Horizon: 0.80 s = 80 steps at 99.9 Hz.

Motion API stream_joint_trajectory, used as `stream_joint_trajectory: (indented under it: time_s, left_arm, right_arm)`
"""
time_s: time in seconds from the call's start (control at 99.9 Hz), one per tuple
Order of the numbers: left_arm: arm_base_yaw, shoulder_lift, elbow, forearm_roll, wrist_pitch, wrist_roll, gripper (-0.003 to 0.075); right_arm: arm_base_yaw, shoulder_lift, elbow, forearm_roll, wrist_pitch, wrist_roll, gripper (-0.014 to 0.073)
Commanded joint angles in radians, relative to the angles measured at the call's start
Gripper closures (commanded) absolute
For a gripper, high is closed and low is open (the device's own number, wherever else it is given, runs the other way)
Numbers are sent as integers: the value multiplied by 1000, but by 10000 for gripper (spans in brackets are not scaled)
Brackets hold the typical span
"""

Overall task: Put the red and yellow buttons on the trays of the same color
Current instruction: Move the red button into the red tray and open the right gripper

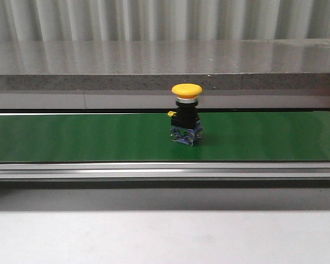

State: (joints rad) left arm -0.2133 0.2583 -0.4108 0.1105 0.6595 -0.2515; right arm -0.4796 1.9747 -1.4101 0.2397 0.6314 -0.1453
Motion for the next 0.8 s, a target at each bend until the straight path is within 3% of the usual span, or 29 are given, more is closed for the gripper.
stream_joint_trajectory:
  time_s: [0.0, 0.07, 0.46, 0.791]
  left_arm:
    - [-8, 8, -26, 1, -77, 0, 740]
    - [-8, 8, -26, 1, -77, 0, 740]
    - [-8, 8, -26, 1, -77, 0, 740]
    - [-8, 8, -26, 1, -77, 0, 740]
  right_arm:
    - [-8, -55, -36, 12, -27, 1, 14]
    - [-8, -64, -36, 12, -15, 1, -76]
    - [7, -292, -19, 12, 10, -17, -52]
    - [124, -601, 208, 12, 93, -37, -52]
